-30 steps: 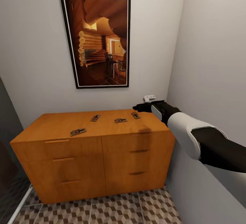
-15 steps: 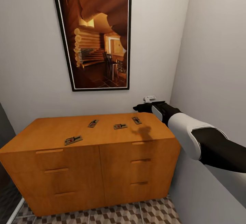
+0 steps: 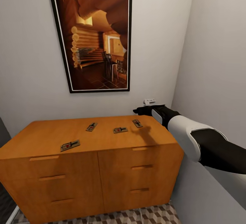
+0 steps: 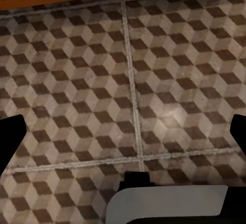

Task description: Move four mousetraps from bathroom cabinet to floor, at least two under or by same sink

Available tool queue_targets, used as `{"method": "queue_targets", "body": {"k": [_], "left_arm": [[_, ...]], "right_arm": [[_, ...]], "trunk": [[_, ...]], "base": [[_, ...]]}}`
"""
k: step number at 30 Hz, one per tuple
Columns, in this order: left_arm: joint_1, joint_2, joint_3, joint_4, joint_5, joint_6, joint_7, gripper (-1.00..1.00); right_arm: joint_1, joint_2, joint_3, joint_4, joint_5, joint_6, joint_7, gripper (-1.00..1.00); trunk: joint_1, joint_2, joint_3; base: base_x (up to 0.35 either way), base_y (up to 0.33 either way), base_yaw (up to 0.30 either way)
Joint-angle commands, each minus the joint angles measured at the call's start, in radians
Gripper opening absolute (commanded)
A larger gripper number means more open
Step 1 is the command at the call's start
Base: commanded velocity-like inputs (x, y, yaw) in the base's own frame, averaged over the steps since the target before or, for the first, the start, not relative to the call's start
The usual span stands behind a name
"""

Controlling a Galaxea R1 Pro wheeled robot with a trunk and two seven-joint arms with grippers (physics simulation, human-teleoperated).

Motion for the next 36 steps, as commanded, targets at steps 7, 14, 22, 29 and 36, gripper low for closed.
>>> {"method": "queue_targets", "body": {"k": [7, 14, 22, 29, 36], "left_arm": [[0.000, 0.000, -0.003, -0.002, 0.000, -0.001, 0.005, 1.00], [0.000, 0.000, -0.003, -0.002, 0.000, -0.001, 0.005, 1.00], [0.000, 0.000, -0.003, -0.002, 0.000, -0.001, 0.005, 1.00], [0.000, 0.000, -0.003, -0.002, 0.000, -0.001, 0.005, 1.00], [0.001, 0.000, -0.003, -0.002, 0.000, -0.001, 0.005, 1.00]], "right_arm": [[0.000, 0.000, 0.008, 0.001, -0.004, 0.006, 0.009, 1.00], [0.000, -0.002, 0.008, 0.002, -0.004, 0.006, 0.011, 1.00], [0.000, -0.002, 0.008, 0.002, -0.004, 0.007, 0.012, 1.00], [0.001, -0.003, 0.008, 0.002, -0.004, 0.007, 0.013, 1.00], [0.003, -0.002, 0.008, 0.002, -0.004, 0.005, 0.013, 1.00]], "trunk": [[0.000, 0.000, -0.004], [0.000, 0.000, -0.012], [0.000, 0.000, -0.021], [0.000, 0.000, -0.030], [0.000, 0.000, -0.035]], "base": [[0.078, 0.000, 0.000], [0.074, 0.000, 0.000], [0.073, 0.000, 0.000], [0.044, 0.000, 0.000], [0.009, 0.000, 0.000]]}}
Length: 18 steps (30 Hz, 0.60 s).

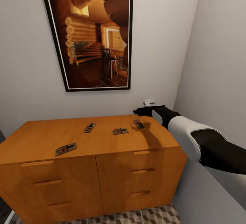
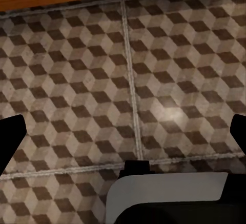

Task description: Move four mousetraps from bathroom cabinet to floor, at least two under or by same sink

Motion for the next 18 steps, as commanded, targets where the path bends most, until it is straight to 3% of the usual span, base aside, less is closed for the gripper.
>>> {"method": "queue_targets", "body": {"k": [1, 18], "left_arm": [[0.001, 0.000, -0.003, -0.002, -0.001, -0.001, 0.005, 1.00], [0.000, 0.000, -0.003, -0.002, -0.002, -0.002, 0.005, 1.00]], "right_arm": [[0.001, 0.000, 0.008, -0.002, -0.005, 0.005, 0.002, 1.00], [0.019, 0.000, 0.008, -0.002, -0.005, 0.005, 0.000, 1.00]], "trunk": [[0.000, 0.000, -0.001], [0.000, 0.000, -0.002]], "base": [[0.003, 0.000, 0.000], [0.000, 0.000, 0.000]]}}
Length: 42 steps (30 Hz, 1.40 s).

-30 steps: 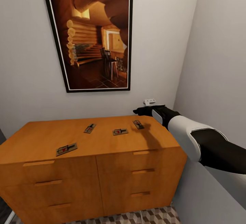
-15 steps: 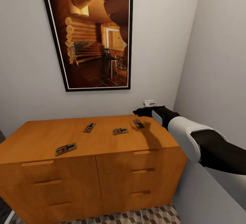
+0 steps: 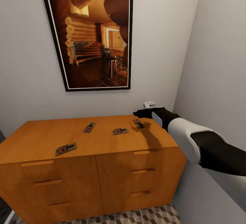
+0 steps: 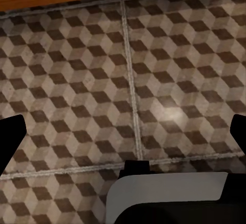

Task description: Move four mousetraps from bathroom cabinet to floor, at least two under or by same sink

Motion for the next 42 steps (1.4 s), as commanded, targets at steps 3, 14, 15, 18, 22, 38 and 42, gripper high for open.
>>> {"method": "queue_targets", "body": {"k": [3, 14, 15, 18, 22, 38, 42], "left_arm": [[0.001, 0.000, -0.003, -0.002, -0.001, -0.001, 0.005, 1.00], [0.000, -0.001, -0.003, -0.002, -0.001, 0.000, 0.005, 1.00], [0.000, -0.001, -0.003, -0.002, -0.001, 0.000, 0.005, 1.00], [0.000, -0.001, -0.003, -0.002, -0.001, 0.000, 0.005, 1.00], [0.001, -0.001, -0.003, -0.002, -0.001, 0.000, 0.005, 1.00], [0.001, -0.001, -0.003, -0.002, 0.000, 0.001, 0.005, 1.00], [0.000, -0.002, -0.003, -0.002, -0.001, 0.001, 0.005, 1.00]], "right_arm": [[0.000, -0.001, 0.008, -0.002, -0.004, 0.006, -0.001, 1.00], [0.000, -0.003, 0.006, -0.003, -0.003, 0.041, -0.005, 1.00], [0.000, -0.005, 0.006, -0.003, -0.003, 0.051, -0.005, 1.00], [0.000, -0.013, 0.006, -0.004, -0.004, 0.091, -0.005, 1.00], [0.000, -0.020, 0.005, -0.005, -0.004, 0.145, -0.004, 1.00], [0.000, -0.025, 0.006, -0.004, -0.005, 0.202, -0.004, 1.00], [0.000, -0.024, 0.007, -0.004, -0.005, 0.202, -0.004, 1.00]], "trunk": [[0.000, 0.000, -0.001], [0.000, 0.000, -0.001], [0.000, 0.000, -0.001], [0.000, 0.000, -0.001], [0.000, 0.000, -0.001], [0.000, 0.000, -0.001], [0.000, 0.000, -0.001]], "base": [[0.000, 0.000, 0.000], [0.000, 0.000, 0.000], [0.000, 0.000, 0.000], [0.000, 0.000, 0.000], [0.000, 0.000, 0.000], [0.000, 0.000, 0.000], [0.000, 0.000, 0.000]]}}
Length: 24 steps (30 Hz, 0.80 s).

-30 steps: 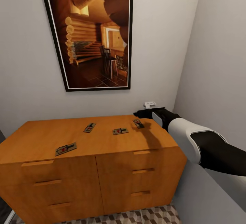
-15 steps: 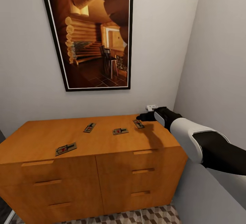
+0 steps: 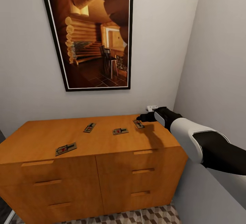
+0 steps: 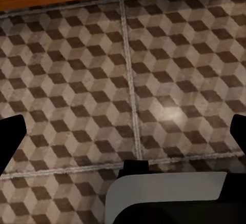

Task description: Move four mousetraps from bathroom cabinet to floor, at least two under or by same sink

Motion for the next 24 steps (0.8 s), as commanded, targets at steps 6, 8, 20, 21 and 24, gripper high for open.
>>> {"method": "queue_targets", "body": {"k": [6, 8, 20, 21, 24], "left_arm": [[0.001, 0.000, -0.003, -0.002, 0.000, -0.001, 0.005, 1.00], [0.001, 0.000, -0.003, -0.002, 0.000, -0.001, 0.005, 1.00], [0.001, -0.001, -0.003, -0.001, -0.001, -0.001, 0.005, 1.00], [0.001, -0.001, -0.003, -0.001, -0.001, -0.001, 0.005, 1.00], [0.001, -0.001, -0.003, 0.000, -0.001, -0.001, 0.005, 1.00]], "right_arm": [[0.000, 0.000, 0.009, -0.001, -0.004, 0.005, 0.003, 1.00], [0.000, 0.000, 0.009, -0.001, -0.004, 0.005, 0.003, 1.00], [0.000, 0.000, 0.010, -0.001, -0.003, 0.005, 0.002, 1.00], [0.000, 0.000, 0.010, -0.001, -0.003, 0.005, 0.001, 1.00], [0.000, 0.000, 0.010, -0.001, -0.003, 0.005, 0.001, 1.00]], "trunk": [[0.000, 0.000, -0.003], [0.000, 0.000, -0.005], [0.000, 0.000, -0.018], [0.000, 0.000, -0.019], [0.000, 0.000, -0.022]], "base": [[0.000, 0.000, 0.000], [0.000, 0.000, 0.000], [0.000, 0.000, 0.000], [0.000, 0.000, 0.000], [0.000, 0.000, 0.000]]}}
